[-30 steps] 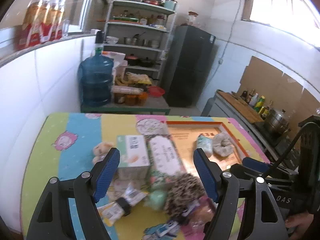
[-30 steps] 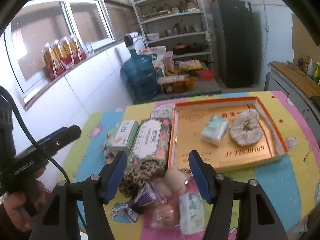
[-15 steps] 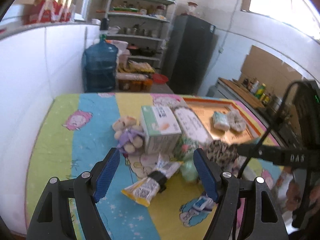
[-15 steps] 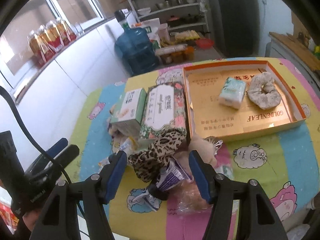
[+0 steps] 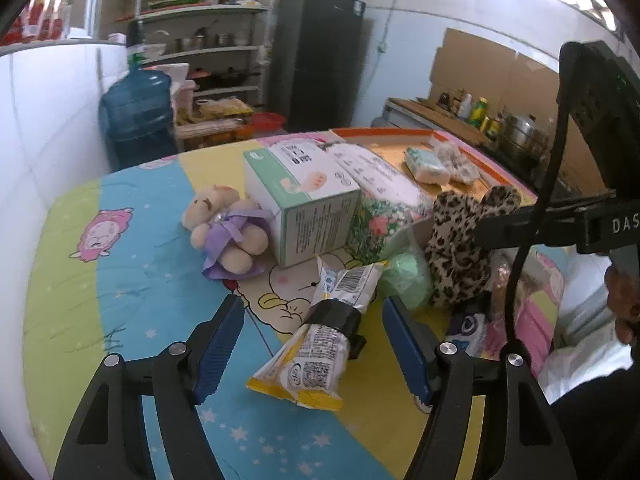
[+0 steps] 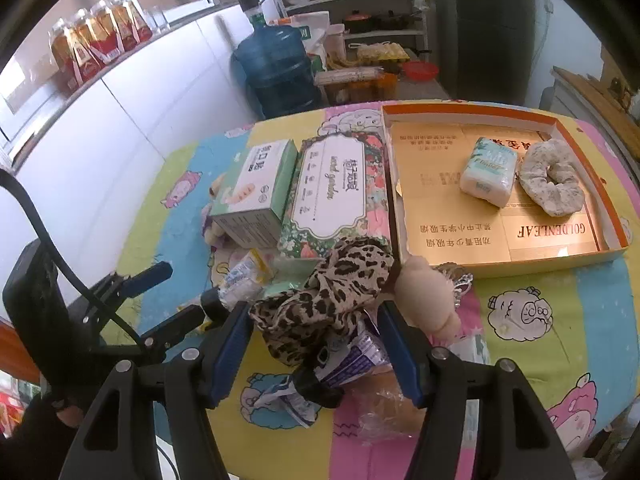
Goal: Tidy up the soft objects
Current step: 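Grasp the snack bag with left gripper while right gripper grasps leopard-print scrunchie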
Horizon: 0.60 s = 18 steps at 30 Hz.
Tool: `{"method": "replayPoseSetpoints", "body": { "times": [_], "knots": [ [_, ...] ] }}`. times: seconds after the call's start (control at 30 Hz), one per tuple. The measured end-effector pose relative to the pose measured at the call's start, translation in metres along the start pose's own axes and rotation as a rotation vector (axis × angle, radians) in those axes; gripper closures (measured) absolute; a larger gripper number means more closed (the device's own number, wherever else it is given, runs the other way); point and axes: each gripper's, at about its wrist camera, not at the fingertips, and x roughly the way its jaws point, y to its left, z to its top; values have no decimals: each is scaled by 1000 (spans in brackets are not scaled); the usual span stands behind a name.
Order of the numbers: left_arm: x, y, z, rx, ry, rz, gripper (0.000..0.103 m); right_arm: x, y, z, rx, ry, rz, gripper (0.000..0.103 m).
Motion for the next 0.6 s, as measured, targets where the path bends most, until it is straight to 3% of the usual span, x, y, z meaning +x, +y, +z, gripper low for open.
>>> {"method": "replayPoseSetpoints", "body": {
  "times": [0.17,0.47,0.5,0.53,0.6],
  "knots": [
    [18,4,3,62,41,-73,30,3,1,2,-17,9,-10,39],
    [47,8,12,119,105,-133,31,8,0,1,-23,20,13,39],
    [50,7,11,118,112,-141,38,8,0,1,-26,18,15,42],
    [54,6,12,116,121,-141,44,8,1,0,-28,16,19,52],
    [60,5,11,101,134,-157,51,8,0,0,-30,14,18,66]
  ]
}}
